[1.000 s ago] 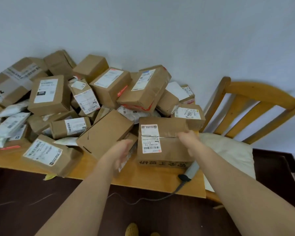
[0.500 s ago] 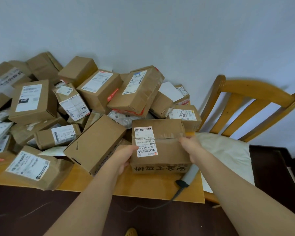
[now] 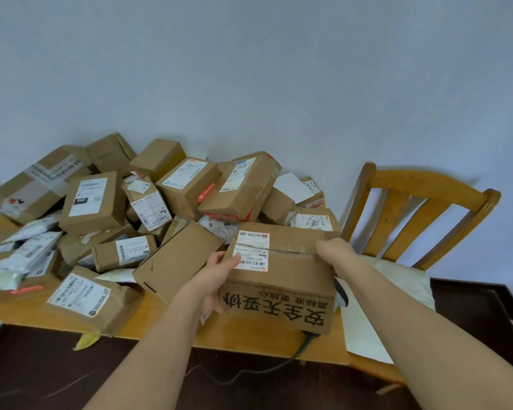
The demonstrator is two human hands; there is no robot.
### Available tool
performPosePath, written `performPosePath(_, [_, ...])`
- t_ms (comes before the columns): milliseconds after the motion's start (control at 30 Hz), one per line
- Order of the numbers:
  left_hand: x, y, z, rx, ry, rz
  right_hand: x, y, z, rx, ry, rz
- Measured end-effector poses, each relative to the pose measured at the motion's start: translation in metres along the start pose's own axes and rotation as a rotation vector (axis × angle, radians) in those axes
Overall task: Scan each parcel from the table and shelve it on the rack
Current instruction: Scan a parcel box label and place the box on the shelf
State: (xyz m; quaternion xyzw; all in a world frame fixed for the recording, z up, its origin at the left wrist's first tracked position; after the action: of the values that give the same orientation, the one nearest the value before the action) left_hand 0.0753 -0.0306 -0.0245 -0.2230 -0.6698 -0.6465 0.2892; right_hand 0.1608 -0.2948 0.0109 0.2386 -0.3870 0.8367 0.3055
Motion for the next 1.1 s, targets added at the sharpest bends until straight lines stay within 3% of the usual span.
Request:
performPosePath(233, [0.018, 0.038, 0.019, -0.018, 0.068, -0.120, 0.025, 0.004, 0.019, 0.158, -0.159, -0.064])
performPosePath(333, [0.030, 0.065, 0.031, -0.143, 0.064, -0.209, 0.031, -0.017, 0.039, 0.221, -0.072, 0.108])
performPosePath(433, [0.041, 0.101, 0.036, -0.297, 0.032, -0.317, 0.036, -0.042, 0.040, 0.058, -0.209, 0.291])
performPosePath(633, [0.056, 0.148, 0.003, -0.443, -0.167, -0.428, 0.032, -0.032, 0.000, -0.176, -0.546, 0.233])
performPosePath(733, [0.054, 0.161, -0.007, -0.426, -0.171, -0.471, 0.030, -0.026, -0.010, -0.300, -0.635, 0.233])
performPosePath(900, [0.044, 0.182, -0.005, -0.303, 0.107, -0.634, 0.018, -0.005, -0.008, -0.515, -0.607, 0.144])
performPosePath(1100, [0.022, 0.145, 0.005, -0.421, 0.156, -0.403, 0.012, 0.032, 0.014, -0.650, -0.402, 0.040])
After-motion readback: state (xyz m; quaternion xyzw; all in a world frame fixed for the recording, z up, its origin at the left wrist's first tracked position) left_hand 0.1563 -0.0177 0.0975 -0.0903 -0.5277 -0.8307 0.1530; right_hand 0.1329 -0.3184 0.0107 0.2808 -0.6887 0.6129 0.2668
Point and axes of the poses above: each hand's wrist, its own x-axis away from the middle knuckle, its own z-axis out of the back of the hand, y = z × x, the point moved 10 cm from there along -x, towards the middle knuckle, and after that the axes turned 6 degrees about -z, right-handed, at the moved point
